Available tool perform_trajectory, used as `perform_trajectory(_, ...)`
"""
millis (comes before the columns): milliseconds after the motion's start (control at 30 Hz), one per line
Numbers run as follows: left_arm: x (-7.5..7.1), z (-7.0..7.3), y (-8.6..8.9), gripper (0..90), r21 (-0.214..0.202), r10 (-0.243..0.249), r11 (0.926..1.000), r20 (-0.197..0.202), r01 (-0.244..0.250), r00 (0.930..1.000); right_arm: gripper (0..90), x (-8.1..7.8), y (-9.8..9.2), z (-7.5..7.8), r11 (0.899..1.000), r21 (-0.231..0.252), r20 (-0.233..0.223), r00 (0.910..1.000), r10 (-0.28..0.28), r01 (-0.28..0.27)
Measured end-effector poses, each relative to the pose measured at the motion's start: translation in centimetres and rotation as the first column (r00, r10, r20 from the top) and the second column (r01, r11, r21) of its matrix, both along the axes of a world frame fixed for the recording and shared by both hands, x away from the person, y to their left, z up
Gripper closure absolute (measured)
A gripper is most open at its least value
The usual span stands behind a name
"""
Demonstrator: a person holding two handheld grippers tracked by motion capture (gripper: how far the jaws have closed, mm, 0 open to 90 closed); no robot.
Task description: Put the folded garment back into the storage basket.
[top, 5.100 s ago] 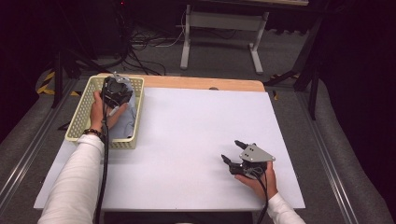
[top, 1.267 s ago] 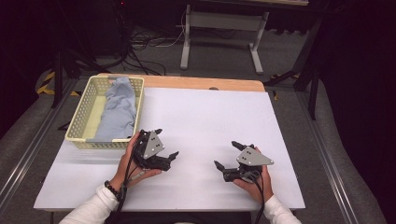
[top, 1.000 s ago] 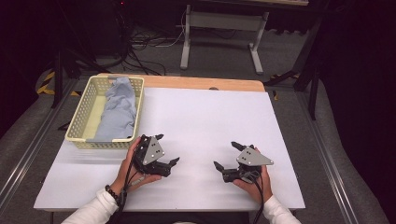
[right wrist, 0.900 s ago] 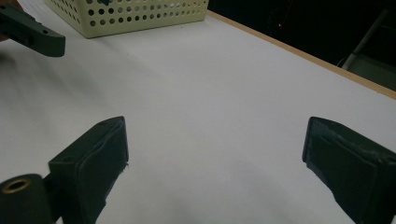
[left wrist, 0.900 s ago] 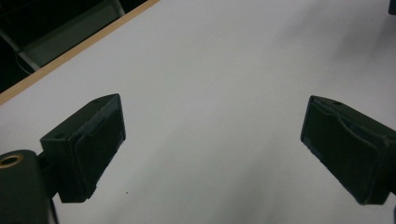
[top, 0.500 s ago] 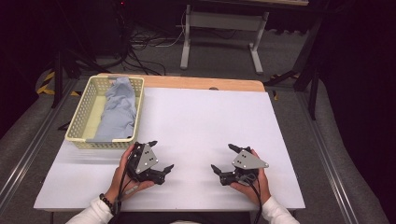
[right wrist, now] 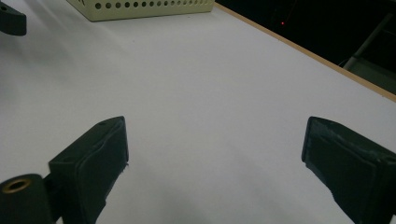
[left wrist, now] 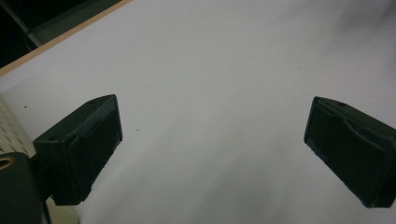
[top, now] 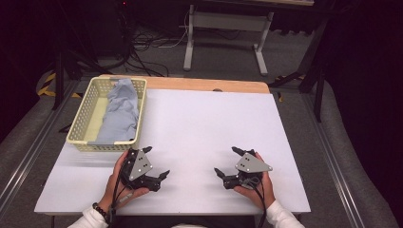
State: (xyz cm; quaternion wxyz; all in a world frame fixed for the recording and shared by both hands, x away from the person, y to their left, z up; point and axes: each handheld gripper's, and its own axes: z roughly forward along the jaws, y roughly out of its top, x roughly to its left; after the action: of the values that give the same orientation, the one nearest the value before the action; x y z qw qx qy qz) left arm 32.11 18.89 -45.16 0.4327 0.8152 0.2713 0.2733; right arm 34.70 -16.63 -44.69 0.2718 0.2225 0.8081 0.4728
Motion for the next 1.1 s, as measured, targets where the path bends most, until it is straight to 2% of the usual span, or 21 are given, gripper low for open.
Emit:
perform_trajectory(467,-0.3,0.24,0.17,4.6,-0.01,0.005,0.9999,0.017,-0.004,0.9999,8.2,-0.05,0.23,-0.03,1.0,-0.017,0.003,1.0,-0.001,0.001)
perform_trajectory(1100,-0.25,0.23,0.11,4.6,-0.018,-0.005,0.9998,0.009,0.005,0.9999,8.4,-0.03,0.22,-0.05,1.0,-0.024,0.004,1.0,0.0,0.0)
